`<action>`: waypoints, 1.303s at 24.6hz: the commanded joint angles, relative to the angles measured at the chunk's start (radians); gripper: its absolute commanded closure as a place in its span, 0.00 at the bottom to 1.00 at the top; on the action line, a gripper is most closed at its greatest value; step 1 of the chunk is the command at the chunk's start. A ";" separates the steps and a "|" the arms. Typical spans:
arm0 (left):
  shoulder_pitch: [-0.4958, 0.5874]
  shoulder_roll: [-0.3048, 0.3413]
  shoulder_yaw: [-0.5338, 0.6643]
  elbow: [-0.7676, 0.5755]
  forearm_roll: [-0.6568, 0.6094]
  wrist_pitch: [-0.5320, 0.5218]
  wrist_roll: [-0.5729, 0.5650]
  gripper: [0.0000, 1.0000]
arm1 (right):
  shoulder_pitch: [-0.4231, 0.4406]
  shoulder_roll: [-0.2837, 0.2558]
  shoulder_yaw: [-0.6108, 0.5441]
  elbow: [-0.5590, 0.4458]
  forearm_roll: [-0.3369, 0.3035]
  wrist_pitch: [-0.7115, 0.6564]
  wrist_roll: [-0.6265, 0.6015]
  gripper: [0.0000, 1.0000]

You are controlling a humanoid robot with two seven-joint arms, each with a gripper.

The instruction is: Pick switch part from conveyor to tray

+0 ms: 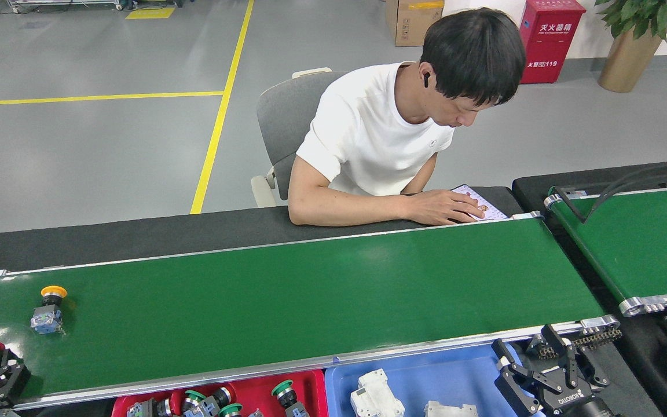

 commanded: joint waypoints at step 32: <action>0.553 -0.247 -0.110 -0.763 -0.141 -0.289 0.041 0.20 | -0.086 0.000 -0.009 0.063 -0.003 0.007 -0.001 0.01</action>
